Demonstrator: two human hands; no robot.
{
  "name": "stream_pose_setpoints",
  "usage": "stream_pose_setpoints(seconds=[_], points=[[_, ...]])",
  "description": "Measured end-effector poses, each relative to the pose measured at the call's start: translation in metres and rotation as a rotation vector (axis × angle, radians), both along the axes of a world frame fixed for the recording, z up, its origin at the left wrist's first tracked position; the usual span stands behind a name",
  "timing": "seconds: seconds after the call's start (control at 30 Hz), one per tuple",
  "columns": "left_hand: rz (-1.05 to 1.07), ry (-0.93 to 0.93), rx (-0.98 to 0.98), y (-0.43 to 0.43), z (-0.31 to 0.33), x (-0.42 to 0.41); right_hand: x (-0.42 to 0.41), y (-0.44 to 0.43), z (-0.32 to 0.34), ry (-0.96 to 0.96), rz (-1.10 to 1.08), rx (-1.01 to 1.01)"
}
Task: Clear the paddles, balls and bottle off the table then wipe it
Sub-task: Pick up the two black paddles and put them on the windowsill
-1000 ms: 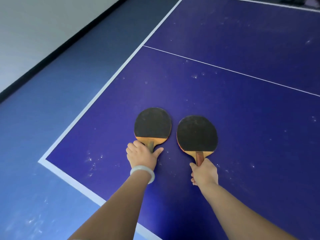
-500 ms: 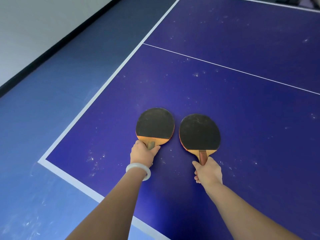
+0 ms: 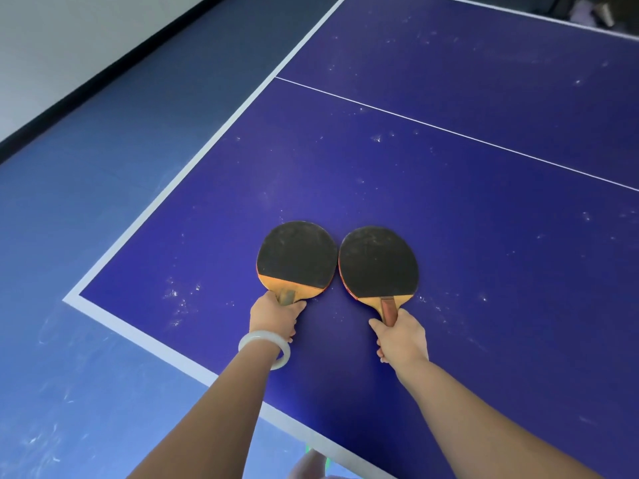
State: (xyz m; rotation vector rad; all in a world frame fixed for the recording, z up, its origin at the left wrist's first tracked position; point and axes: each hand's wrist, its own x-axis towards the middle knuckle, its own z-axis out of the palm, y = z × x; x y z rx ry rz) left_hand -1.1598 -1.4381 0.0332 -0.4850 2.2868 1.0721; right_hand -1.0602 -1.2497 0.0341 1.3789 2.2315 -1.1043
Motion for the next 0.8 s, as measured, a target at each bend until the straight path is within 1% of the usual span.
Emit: stream_pose_setpoints(seconds=[0.2, 0.33, 0.43, 0.53, 0.8], points=[[0.167, 0.000, 0.068, -0.022, 0.009, 0.052, 0.023, 0.005, 0.015, -0.034, 0.123, 0.041], [0.264, 0.051, 0.083, -0.044, 0.025, 0.097, 0.037, -0.002, 0.028, 0.066, 0.223, -0.015], [0.373, 0.088, 0.093, -0.071, 0.039, 0.137, 0.046, -0.022, 0.036, 0.132, 0.363, -0.030], [0.500, 0.111, 0.079, -0.107, 0.049, 0.184, 0.054, -0.058, 0.041, 0.179, 0.530, -0.046], [0.881, 0.146, 0.050, -0.236, 0.060, 0.324, 0.114, -0.207, 0.055, 0.171, 0.997, -0.043]])
